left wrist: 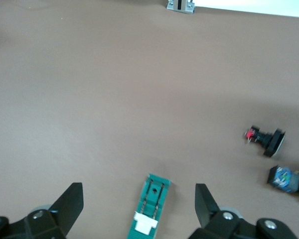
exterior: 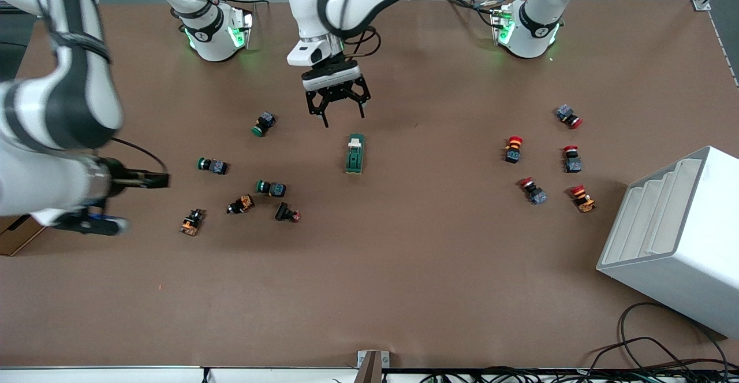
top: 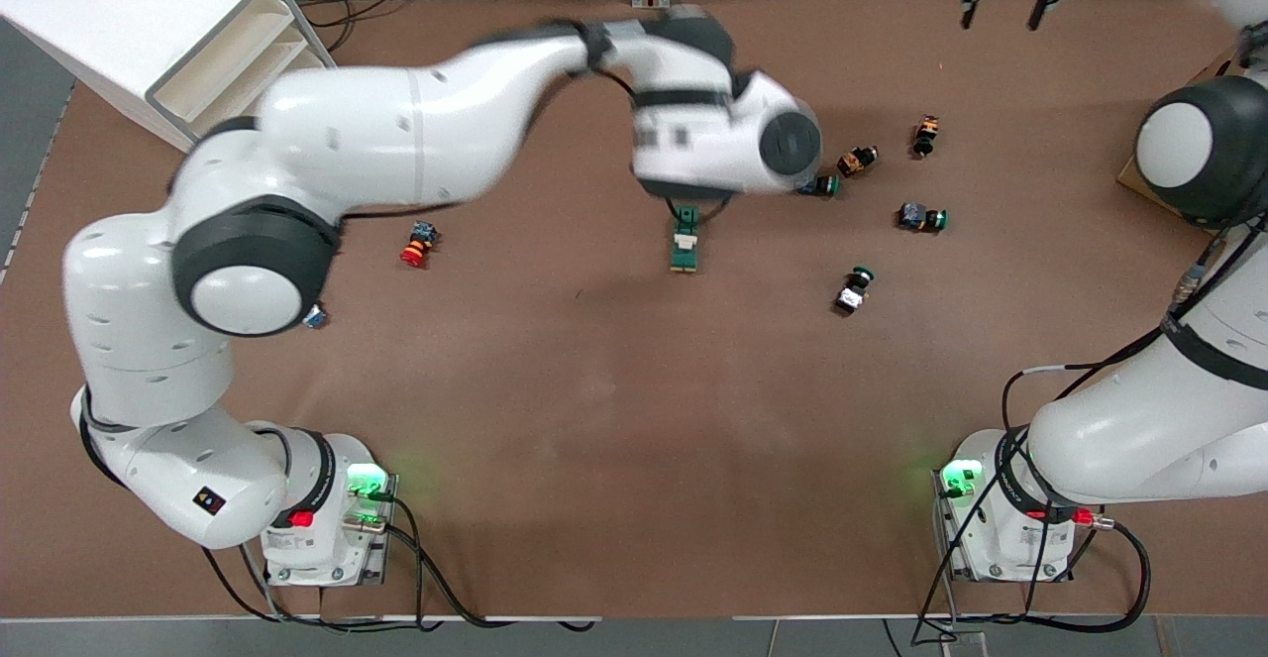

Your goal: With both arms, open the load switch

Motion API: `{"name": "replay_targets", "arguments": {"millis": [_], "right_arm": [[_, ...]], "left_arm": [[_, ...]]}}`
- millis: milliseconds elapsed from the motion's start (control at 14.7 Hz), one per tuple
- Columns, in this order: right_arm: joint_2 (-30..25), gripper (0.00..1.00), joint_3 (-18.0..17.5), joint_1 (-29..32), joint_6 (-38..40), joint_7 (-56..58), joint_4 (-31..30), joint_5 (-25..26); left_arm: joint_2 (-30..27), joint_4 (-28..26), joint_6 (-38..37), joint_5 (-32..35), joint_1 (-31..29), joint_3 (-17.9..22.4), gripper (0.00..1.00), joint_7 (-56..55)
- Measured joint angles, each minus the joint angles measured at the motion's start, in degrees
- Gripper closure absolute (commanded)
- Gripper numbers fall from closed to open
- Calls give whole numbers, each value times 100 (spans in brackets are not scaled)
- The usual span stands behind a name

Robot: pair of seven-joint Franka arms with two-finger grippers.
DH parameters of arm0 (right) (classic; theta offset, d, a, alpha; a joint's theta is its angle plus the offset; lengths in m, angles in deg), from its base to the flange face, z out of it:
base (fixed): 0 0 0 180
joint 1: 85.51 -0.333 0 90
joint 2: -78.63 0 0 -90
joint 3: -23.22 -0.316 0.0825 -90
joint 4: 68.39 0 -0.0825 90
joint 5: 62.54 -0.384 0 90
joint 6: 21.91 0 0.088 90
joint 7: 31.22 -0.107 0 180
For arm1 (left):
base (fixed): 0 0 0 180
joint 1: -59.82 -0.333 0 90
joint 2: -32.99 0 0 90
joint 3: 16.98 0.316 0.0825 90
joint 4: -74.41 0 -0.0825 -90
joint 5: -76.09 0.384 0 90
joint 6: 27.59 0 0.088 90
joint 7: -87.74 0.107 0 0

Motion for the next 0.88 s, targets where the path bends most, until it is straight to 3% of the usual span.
{"name": "replay_targets", "arguments": {"millis": [407,679,747,883], "right_arm": [[-361,0,-43,113,-21,295,-27,351],[-365,0,-41,542,-66,738,34,-20],[-368,0,-41,598,-66,780,46,-79],[-372,0,-62,608,-65,810,57,-120]], "left_arm": [[-982,476,-384,-1919,-1448,4,0,2214],[-1293,762,-517,-3162,-2442,64,0,3585],[-1477,794,-543,-3528,-2679,213,0,3981],[-1963,796,-858,-4295,-2890,955,0,4990]]}}
